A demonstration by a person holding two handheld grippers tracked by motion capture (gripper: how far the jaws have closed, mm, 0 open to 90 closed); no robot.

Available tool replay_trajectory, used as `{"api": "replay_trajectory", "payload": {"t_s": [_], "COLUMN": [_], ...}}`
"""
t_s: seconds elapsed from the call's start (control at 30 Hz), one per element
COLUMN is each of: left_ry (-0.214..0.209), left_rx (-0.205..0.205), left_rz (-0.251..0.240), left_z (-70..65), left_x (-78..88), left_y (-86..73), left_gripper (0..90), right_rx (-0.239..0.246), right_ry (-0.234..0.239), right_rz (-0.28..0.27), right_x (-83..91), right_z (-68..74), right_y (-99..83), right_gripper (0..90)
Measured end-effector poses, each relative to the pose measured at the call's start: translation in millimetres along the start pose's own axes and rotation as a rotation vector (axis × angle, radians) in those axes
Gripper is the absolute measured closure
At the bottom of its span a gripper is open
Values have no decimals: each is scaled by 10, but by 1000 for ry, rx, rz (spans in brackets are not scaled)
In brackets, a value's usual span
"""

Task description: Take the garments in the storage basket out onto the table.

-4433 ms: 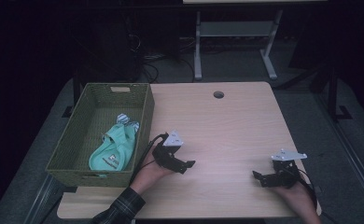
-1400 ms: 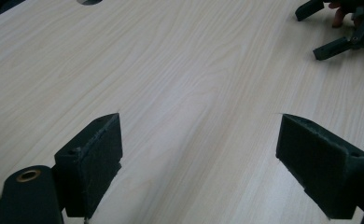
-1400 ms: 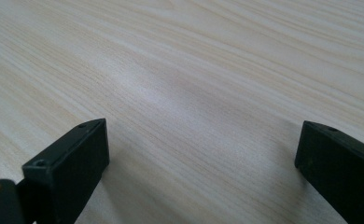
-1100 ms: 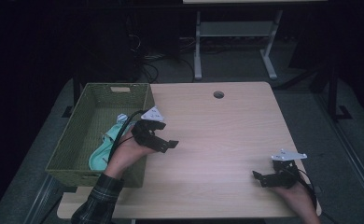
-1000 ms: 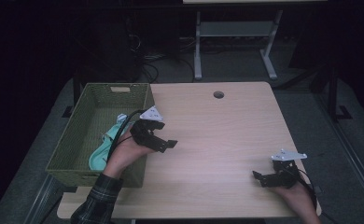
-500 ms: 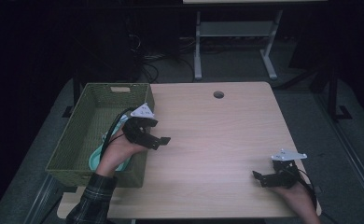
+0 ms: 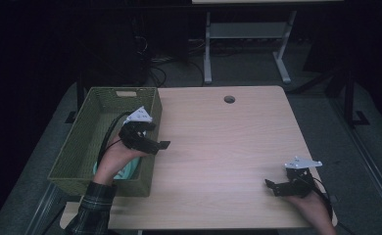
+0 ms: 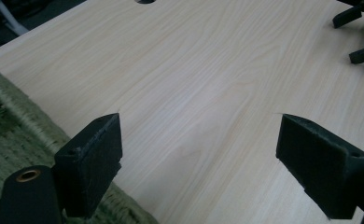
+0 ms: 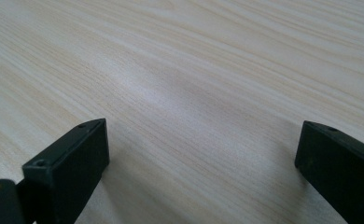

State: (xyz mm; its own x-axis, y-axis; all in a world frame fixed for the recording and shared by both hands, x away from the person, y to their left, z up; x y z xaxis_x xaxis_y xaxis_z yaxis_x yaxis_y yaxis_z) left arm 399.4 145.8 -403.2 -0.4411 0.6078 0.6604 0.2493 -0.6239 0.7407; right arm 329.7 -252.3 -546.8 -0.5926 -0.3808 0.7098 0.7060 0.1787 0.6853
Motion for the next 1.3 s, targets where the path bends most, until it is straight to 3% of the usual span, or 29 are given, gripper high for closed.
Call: {"api": "replay_trajectory", "payload": {"t_s": [0.43, 1.3], "left_ry": [54, 122], "left_rx": [33, 66], "left_rz": [-9, 41], "left_z": [169, 443], "left_x": [176, 394], "left_y": [-134, -504], "left_gripper": [137, 138], "right_rx": [0, -1], "right_ry": [0, 0], "right_rz": [0, 0], "right_x": [0, 0], "right_z": [0, 1], "right_y": [0, 0], "right_gripper": [27, 27]}}
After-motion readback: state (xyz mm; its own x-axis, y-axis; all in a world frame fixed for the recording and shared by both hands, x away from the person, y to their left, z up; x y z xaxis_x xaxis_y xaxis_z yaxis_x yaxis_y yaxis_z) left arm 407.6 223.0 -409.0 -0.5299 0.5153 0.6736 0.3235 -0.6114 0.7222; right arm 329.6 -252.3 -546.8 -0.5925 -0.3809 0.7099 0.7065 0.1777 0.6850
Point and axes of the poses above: each handheld gripper's, and its own axes: x roughly backward along the jaws, y roughly out of its top, z roughly to its left, the point moved 9 cm from there along -x, roughly forward along the jaws, and after that the axes turned 11 degrees about -x, right-handed, at the moved point
